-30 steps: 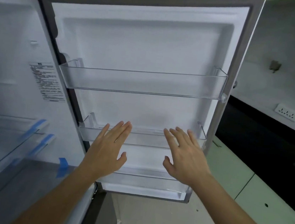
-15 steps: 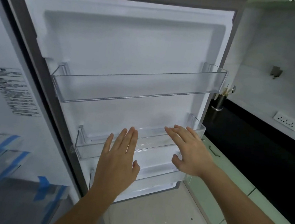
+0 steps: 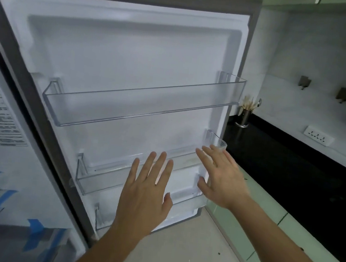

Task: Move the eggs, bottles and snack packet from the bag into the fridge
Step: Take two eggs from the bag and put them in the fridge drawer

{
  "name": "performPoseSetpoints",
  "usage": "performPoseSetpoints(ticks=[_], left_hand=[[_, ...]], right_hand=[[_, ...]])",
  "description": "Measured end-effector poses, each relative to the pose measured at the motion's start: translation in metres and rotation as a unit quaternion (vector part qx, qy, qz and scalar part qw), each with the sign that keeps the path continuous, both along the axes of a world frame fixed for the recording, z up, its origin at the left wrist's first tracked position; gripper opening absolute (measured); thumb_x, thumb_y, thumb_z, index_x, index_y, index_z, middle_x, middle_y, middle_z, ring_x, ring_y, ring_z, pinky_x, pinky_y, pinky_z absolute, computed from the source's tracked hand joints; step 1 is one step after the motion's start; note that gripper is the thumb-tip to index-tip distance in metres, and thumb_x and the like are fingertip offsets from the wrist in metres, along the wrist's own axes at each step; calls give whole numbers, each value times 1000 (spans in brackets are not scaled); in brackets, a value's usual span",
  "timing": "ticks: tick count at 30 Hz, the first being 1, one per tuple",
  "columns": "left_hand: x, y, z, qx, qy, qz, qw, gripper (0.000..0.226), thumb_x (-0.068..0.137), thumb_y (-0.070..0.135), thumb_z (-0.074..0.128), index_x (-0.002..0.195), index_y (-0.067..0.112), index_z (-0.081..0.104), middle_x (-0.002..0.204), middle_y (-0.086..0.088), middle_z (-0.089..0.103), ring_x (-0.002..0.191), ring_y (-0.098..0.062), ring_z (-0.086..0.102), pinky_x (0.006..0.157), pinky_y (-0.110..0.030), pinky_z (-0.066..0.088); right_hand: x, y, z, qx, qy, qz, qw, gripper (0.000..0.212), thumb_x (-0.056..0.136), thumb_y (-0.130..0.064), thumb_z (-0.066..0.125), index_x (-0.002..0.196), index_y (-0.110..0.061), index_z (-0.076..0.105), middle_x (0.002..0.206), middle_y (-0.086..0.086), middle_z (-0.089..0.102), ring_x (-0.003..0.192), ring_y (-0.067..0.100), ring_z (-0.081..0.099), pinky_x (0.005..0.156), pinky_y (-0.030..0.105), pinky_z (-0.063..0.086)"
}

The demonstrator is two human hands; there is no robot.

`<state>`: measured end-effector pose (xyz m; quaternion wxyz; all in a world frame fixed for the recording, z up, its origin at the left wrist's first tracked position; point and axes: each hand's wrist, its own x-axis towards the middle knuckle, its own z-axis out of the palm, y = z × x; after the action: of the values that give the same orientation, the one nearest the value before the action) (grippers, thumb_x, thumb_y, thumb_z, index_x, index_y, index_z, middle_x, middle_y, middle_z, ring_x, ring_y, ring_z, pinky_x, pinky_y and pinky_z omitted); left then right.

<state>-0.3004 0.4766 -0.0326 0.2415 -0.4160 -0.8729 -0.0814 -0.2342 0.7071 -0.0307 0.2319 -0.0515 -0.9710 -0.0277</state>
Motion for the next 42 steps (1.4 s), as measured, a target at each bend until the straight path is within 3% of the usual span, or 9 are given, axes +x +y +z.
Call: performPoseSetpoints(ticks=[3,6,9,18,30,42], left_hand=[[20,23,-13,1,-26,-83,996,68,85,43,60,148,21,46,158,-5,39,146,-28,35,120,-51,24],[44,48,-32,-6,-66,-144,987,63,86,41,51,146,20,49,153,-4,46,142,-27,42,114,-53,35],[69,72,-48,-25,-91,-184,978,63,85,37,44,144,18,50,151,-4,49,139,-27,44,114,-52,36],[156,136,-86,-100,-144,-321,931,64,84,44,48,142,18,51,147,-2,53,136,-27,48,110,-50,41],[245,169,-107,-160,-138,-519,828,63,83,47,46,140,21,53,144,0,56,133,-25,52,109,-47,44],[309,133,-139,-197,-142,-658,713,63,84,46,44,140,19,55,142,-1,58,133,-24,52,109,-44,42]], right_hand=[[39,-2,-12,-16,19,-61,998,66,82,-33,65,145,-14,50,143,11,56,139,32,47,119,52,33],[85,-4,-30,-43,22,-127,991,60,84,-34,55,141,-14,53,140,12,58,136,32,50,115,53,37],[135,-7,-51,-67,6,-197,978,59,86,-37,49,141,-15,54,141,12,57,137,32,49,115,52,38],[266,-24,-93,-124,-4,-366,922,59,84,-38,50,139,-17,57,137,7,61,133,30,53,113,49,42],[368,-82,-122,-171,39,-594,785,57,82,-36,54,135,-16,59,133,7,63,127,30,57,108,48,46],[421,-202,-140,-169,33,-744,646,55,83,-35,59,134,-15,58,131,8,63,126,30,56,108,47,45]])
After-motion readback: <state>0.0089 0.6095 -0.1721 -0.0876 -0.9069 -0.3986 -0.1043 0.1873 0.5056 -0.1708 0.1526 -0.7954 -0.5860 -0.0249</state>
